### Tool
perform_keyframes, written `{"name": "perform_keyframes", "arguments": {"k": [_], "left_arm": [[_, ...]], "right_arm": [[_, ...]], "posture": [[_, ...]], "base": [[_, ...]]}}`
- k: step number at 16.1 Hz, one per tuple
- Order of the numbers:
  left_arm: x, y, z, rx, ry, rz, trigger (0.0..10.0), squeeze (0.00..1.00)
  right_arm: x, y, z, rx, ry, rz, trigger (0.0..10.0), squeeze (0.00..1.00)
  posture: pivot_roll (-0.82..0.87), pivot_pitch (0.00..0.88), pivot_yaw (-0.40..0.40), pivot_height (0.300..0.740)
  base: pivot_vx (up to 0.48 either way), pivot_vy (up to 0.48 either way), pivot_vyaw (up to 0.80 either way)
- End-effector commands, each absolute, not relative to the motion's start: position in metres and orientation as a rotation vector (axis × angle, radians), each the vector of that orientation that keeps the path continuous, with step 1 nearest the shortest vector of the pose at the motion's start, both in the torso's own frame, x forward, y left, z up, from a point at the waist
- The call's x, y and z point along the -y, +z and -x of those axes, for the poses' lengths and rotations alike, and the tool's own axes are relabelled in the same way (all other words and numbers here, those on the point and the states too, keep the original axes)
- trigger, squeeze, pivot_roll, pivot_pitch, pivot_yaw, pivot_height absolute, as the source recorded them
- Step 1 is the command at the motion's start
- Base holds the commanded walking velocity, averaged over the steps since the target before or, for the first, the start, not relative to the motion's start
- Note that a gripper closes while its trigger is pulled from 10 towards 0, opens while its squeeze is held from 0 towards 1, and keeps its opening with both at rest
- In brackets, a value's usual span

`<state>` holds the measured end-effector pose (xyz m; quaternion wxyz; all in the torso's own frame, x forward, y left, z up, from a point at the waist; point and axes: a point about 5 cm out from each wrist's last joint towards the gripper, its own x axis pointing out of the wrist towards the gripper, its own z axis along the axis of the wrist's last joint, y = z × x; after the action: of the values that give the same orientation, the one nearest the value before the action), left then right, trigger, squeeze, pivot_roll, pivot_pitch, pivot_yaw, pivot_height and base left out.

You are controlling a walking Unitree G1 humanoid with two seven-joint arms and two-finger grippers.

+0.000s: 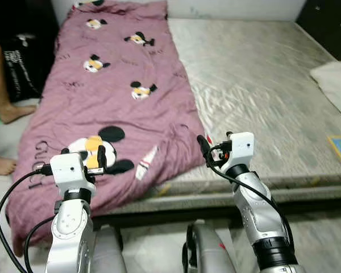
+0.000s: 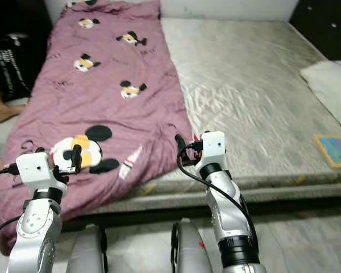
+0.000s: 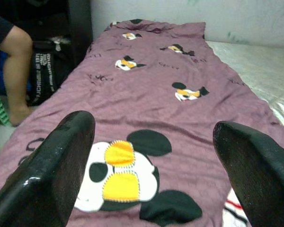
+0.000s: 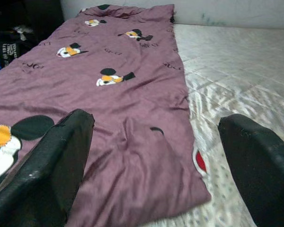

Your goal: Clean up the room

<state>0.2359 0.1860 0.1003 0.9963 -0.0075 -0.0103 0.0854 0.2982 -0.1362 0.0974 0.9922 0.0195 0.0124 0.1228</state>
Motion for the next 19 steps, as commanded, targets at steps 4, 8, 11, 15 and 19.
{"name": "perform_keyframes", "arguments": {"k": [4, 8, 11, 15, 19], "left_arm": [[-0.186, 0.099, -0.237, 0.011, 0.178, 0.031, 10.0, 0.0], [-0.183, 0.101, -0.236, 0.018, 0.156, 0.044, 10.0, 0.0], [-0.18, 0.105, -0.23, 0.019, 0.153, 0.055, 10.0, 0.0], [-0.175, 0.106, -0.214, -0.007, 0.16, 0.067, 10.0, 0.0], [-0.174, 0.11, -0.212, -0.012, 0.155, 0.074, 10.0, 0.0]], "right_arm": [[0.134, 0.1, -0.302, -0.019, 0.268, -0.023, 10.0, 0.0], [0.135, 0.098, -0.3, -0.026, 0.272, -0.02, 10.0, 0.0], [0.136, 0.096, -0.292, -0.042, 0.282, -0.015, 10.0, 0.0], [0.134, 0.092, -0.277, -0.088, 0.311, -0.035, 10.0, 0.0], [0.129, 0.093, -0.271, -0.102, 0.344, -0.054, 10.0, 0.0]], "posture": [[-0.05, 0.115, -0.046, 0.63], [-0.05, 0.126, -0.046, 0.63], [-0.05, 0.166, -0.057, 0.63], [-0.03, 0.233, -0.077, 0.63], [-0.03, 0.25, -0.069, 0.625]], "base": [[0.0, 0.0, 0.0], [0.0, 0.0, 0.0], [0.0, 0.0, 0.0], [0.0, 0.0, 0.0], [0.0, 0.0, 0.0]]}}
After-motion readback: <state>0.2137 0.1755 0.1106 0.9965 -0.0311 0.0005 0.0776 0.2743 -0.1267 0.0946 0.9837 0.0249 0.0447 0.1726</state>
